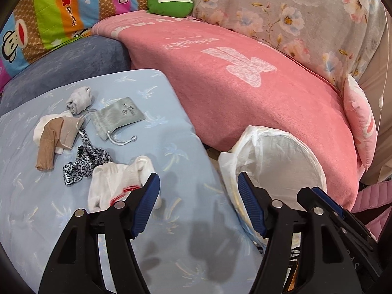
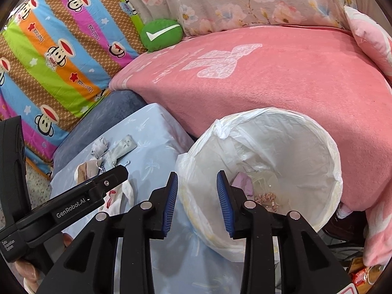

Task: Collect trash
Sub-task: 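Move both open grippers back over the remaining fabric items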

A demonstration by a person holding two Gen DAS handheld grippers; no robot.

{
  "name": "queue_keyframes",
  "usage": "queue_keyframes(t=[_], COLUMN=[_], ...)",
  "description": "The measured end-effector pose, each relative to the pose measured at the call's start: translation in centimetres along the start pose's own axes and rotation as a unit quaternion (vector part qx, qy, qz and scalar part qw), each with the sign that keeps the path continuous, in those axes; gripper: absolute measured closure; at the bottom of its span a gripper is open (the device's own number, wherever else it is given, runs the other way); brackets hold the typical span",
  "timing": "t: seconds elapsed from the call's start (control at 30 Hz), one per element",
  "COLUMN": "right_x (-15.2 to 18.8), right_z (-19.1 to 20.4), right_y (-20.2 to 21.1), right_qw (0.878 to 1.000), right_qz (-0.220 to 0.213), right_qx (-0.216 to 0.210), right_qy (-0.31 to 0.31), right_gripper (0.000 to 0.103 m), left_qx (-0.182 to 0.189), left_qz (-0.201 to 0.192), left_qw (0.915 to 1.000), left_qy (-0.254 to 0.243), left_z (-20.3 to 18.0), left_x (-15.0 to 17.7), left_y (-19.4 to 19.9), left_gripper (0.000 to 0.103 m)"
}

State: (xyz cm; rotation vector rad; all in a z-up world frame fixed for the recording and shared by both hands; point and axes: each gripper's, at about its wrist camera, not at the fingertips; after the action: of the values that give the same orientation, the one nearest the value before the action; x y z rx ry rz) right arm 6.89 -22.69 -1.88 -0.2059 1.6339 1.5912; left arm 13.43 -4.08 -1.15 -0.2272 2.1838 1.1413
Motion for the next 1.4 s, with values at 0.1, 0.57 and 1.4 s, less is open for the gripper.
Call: queue_keyframes(t=[0.1,0.57,1.4], right_x=[0.3,2.3,4.8], right_z=[1.0,6.8,16.8], right_y=[-0.1,-1.2,-5.7], right_qw=[1.000,0.998,0.989], right_qz=[0.003,0.024,0.066], right_qx=[-0.002,-0.024,-0.051], right_qy=[0.009,0.056,0.125], right_gripper=[0.069,0.057,0.056], left_qx=[-0.004,-0.039,-0.085], left_qz=[-0.002,-0.018,-0.018], left_qw=[1.0000,0.9979,0.9847], left_qy=[0.007,0.049,0.151], left_z=[0.7,6.3,16.9], left_x=[0.2,1.0,1.6], left_y=[0.3,2.4,3.9], left_gripper=[0.037,0.026,0.018])
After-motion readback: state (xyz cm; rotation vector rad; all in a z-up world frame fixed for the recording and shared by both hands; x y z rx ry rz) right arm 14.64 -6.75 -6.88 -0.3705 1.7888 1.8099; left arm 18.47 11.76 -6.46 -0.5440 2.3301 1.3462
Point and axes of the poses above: each gripper's, at about its wrist camera, not at the fingertips, and y roughly against the way its jaws point, z to its left, x to its underside, and after that the axes turned 15 degrees about x, right-handed
